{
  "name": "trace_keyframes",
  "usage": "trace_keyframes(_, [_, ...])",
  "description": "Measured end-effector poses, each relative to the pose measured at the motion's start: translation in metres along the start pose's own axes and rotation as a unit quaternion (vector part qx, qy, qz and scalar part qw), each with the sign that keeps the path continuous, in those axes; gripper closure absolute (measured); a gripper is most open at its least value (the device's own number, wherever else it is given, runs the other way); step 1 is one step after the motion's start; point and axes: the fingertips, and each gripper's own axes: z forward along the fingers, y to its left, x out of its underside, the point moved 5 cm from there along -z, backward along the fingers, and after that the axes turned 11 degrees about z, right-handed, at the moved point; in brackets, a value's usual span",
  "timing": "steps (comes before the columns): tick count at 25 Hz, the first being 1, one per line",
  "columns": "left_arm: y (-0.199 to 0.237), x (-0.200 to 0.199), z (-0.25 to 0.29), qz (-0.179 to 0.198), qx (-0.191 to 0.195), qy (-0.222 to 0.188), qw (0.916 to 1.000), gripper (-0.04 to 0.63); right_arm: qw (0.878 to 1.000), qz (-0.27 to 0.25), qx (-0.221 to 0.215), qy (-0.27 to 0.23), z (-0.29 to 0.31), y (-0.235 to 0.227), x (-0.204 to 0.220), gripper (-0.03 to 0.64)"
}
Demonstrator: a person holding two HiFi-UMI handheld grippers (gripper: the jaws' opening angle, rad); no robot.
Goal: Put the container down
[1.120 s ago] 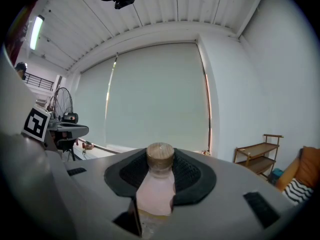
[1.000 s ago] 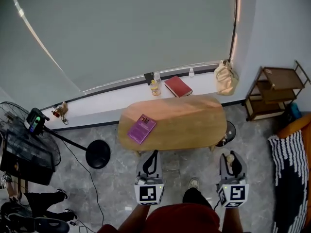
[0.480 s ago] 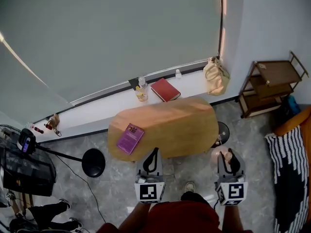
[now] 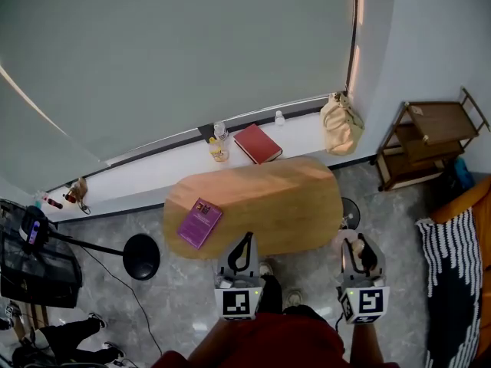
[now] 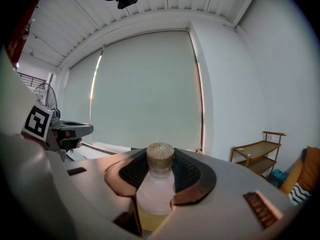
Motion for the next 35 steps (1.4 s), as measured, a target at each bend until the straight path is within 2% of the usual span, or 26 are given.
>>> trace_keyframes(7, [0.03,0.022,0.046,-0.013,0.007,-0.011,0.9998,0.586,1.0,-0.009,0.002,0.013,0.055,0.017,0.003,0.482])
trace_keyframes(10, [0.044,0.033,0.063,-0.004,0.015,-0.014,0.9998,0.586,1.0,-0.012,0.004,0.017,0.078,0.025,0.004,0.482])
trace_keyframes(15, [0.065,0.054,0.085,-0.006,0.021,-0.006,0.9997,0.586,0.999,-0.02,0.001,0.026,0.112,0.035,0.009,0.482])
trace_keyframes(23, [0.082,0.089,0.12,-0.031,0.033,0.022,0.9987,0.586,0.998,-0.021,-0.006,0.056,0.168,0.052,0.022,0.482])
trace_keyframes(25, [0.084,0.095,0.128,-0.024,0.037,0.023,0.9987,0.586,0.997,-0.021,-0.009,0.07,0.181,0.054,0.032,0.482])
trace_keyframes(28, [0.085,0.11,0.138,0.007,0.059,0.047,0.9971,0.586,0.995,-0.026,-0.01,0.094,0.201,0.051,0.052,0.482])
trace_keyframes(31, [0.088,0.128,0.149,0.01,0.066,0.061,0.9959,0.586,0.994,-0.013,-0.01,0.11,0.224,0.051,0.072,0.482])
trace_keyframes(35, [0.091,0.153,0.163,-0.04,0.047,0.069,0.9957,0.586,0.989,-0.025,-0.022,0.145,0.256,0.053,0.101,0.482])
